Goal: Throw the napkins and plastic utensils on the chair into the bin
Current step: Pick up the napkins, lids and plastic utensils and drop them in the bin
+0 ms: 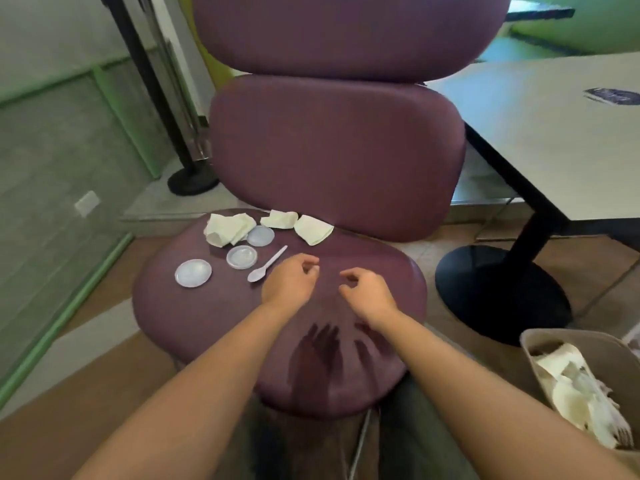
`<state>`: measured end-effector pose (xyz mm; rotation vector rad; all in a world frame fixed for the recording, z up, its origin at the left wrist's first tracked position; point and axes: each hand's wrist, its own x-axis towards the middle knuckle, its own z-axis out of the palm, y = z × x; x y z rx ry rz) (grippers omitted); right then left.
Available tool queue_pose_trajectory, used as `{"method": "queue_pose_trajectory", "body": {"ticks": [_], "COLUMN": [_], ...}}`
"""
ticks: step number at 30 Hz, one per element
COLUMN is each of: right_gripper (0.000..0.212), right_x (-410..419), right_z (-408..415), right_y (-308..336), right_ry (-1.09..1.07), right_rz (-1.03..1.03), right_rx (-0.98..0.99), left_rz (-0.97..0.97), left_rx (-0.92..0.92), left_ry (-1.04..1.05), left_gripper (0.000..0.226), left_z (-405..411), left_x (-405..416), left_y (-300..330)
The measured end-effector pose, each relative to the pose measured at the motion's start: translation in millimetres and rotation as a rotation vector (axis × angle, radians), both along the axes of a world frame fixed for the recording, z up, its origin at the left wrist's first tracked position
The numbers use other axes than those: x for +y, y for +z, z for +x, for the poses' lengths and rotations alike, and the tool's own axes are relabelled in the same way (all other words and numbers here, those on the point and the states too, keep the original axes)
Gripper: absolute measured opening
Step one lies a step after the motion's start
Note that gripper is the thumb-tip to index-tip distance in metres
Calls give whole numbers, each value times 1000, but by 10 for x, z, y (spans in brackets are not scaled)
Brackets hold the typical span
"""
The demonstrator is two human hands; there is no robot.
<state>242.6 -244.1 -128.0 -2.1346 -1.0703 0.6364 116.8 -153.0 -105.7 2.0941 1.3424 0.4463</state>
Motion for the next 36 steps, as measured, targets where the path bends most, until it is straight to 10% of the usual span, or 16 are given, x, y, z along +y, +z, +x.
{"method": "queue_pose_trajectory", "body": {"ticks": [26,36], "right_gripper": [34,39], "right_x": [1789,2039], "right_z": [-818,-722], "right_y": [-652,-699], "right_ry": [304,483], "right_rz": [-128,-284], "right_rx": [-270,-783], "left_rz": [112,126], "left_rx": [496,226], "left_ry": [246,260], "left_gripper": [72,60], "left_z": [-1742,-1648], "left_x": [1705,1655], "left_y": [-850,-641]}}
